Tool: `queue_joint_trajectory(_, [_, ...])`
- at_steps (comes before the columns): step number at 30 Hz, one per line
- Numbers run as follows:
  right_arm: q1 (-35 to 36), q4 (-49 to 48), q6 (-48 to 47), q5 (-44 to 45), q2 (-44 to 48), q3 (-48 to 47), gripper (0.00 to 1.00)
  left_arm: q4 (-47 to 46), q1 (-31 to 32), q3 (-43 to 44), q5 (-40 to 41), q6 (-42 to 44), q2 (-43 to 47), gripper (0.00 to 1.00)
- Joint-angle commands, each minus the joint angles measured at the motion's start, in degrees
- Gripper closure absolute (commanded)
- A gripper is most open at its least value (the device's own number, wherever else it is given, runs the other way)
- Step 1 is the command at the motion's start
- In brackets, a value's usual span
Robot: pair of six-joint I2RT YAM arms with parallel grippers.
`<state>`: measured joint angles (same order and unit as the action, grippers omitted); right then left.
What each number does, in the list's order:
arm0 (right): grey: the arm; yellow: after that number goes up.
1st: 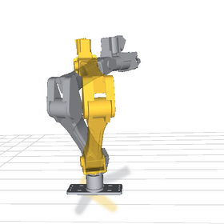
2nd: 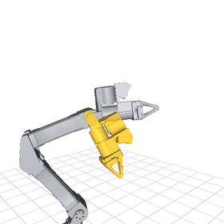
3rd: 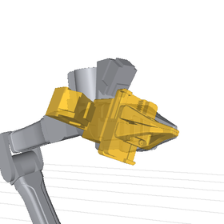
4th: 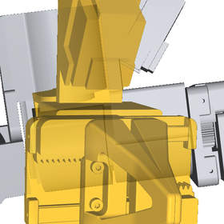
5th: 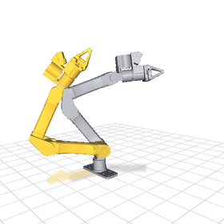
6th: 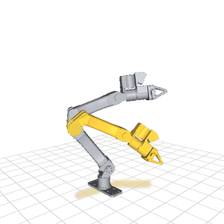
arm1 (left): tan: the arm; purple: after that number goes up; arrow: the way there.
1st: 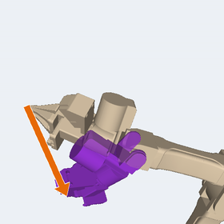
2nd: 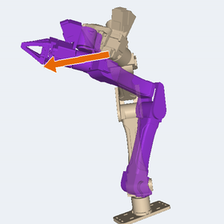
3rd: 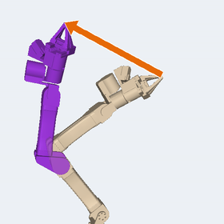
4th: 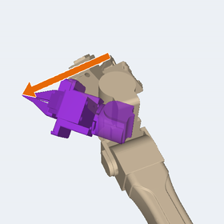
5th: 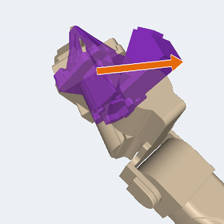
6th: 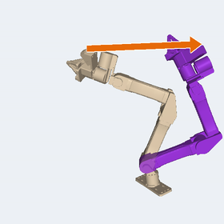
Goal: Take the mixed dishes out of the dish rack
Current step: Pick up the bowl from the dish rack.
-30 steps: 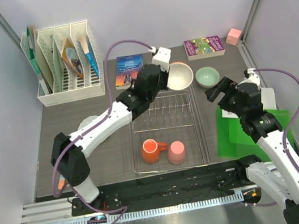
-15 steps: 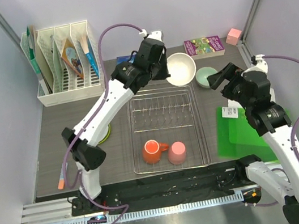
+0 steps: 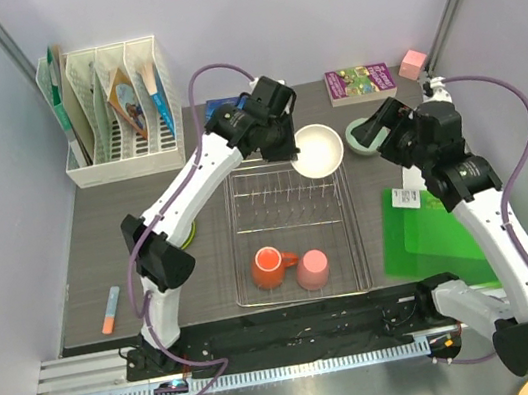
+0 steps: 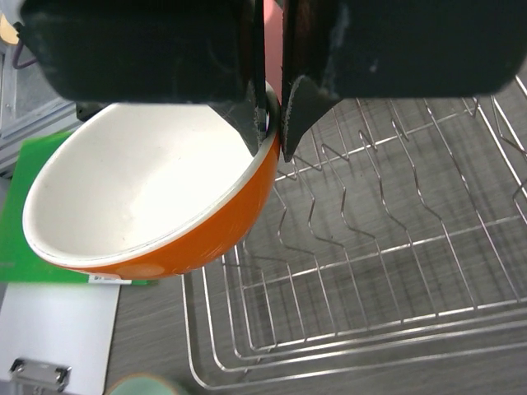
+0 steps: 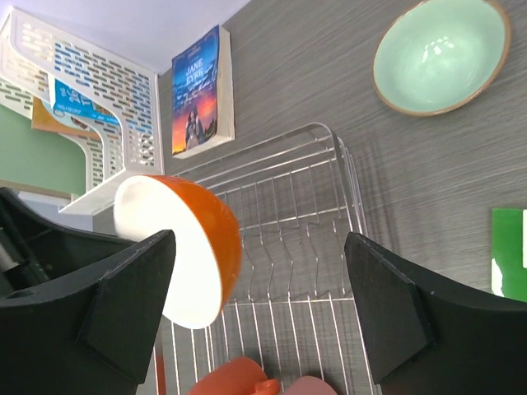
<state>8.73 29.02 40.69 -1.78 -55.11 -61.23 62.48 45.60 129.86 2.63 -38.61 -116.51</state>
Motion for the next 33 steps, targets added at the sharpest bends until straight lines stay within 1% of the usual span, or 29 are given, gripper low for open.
queue_joint_trajectory(1, [0.41, -2.47, 0.09, -4.28, 0.01, -0.56, 0.12, -1.39, -0.17, 0.13, -2.19, -1.12, 1.11, 1.00])
queue_joint_trajectory(5, [1.55, -3.08, -0.69, -5.42, -1.75, -0.91, 0.12, -1.83, -0.25, 0.22, -2.37, -1.03, 0.23, 1.00])
queue_joint_trajectory(9, [4.61, -3.53, -2.54, -7.45, -5.18, -0.38, 0.15, -2.27, -0.08, 0.39, -2.37, -1.03, -0.39, 1.00])
queue_joint_trajectory(15, [7.09, -4.06, -3.77, -6.22, -8.07, 0.85, 0.18, -2.19, -0.08, 0.30, -2.37, -0.68, -0.47, 1.00])
queue_joint_trajectory(17, [7.26, -3.71, -4.56, -5.61, -9.22, 0.76, 0.21, -2.27, 0.10, 0.22, -2.37, -0.59, -0.21, 1.00])
queue_joint_trajectory(20, [7.18, -3.44, -4.83, -3.85, -10.28, 1.38, 0.37, -2.45, 0.27, -0.31, -2.28, -0.33, 0.23, 1.00])
queue_joint_trajectory(21, [7.26, -3.53, -4.91, -1.49, -10.37, 1.64, 0.52, -2.36, 0.19, -0.49, -2.02, -0.24, 0.49, 1.00])
queue_joint_trajectory(24, [7.35, -3.96, -5.18, 1.51, -10.37, 2.61, 0.73, -2.10, 0.19, -0.93, -1.14, 0.11, 0.75, 1.00])
queue_joint_trajectory(28, [7.35, -4.76, -5.27, 0.20, -11.42, 3.05, 0.74, -2.80, 0.27, -2.07, -1.75, 0.03, 1.37, 1.00])
queue_joint_trajectory(29, [7.35, -4.93, -5.18, 0.20, -11.51, 2.96, 0.76, -2.89, 0.36, -2.24, -2.02, -0.06, 1.37, 1.00])
queue_joint_trajectory(30, [7.35, -5.28, -5.27, 0.46, -11.51, 3.22, 0.87, -2.98, 0.45, -2.25, -2.28, -0.15, 1.46, 1.00])
queue_joint_trajectory(31, [7.44, -5.46, -5.27, 0.55, -11.68, 3.22, 0.94, -3.15, 0.45, -2.33, -2.37, -0.06, 1.63, 1.00])
queue_joint_trajectory(32, [7.44, -5.46, -5.35, 0.64, -11.77, 3.22, 0.99, -3.24, 0.54, -2.33, -2.28, -0.06, 1.72, 1.00])
queue_joint_trajectory(33, [7.35, -5.46, -5.35, 0.73, -11.69, 3.14, 0.99, -3.24, 0.71, -2.33, -2.37, 0.03, 1.81, 1.00])
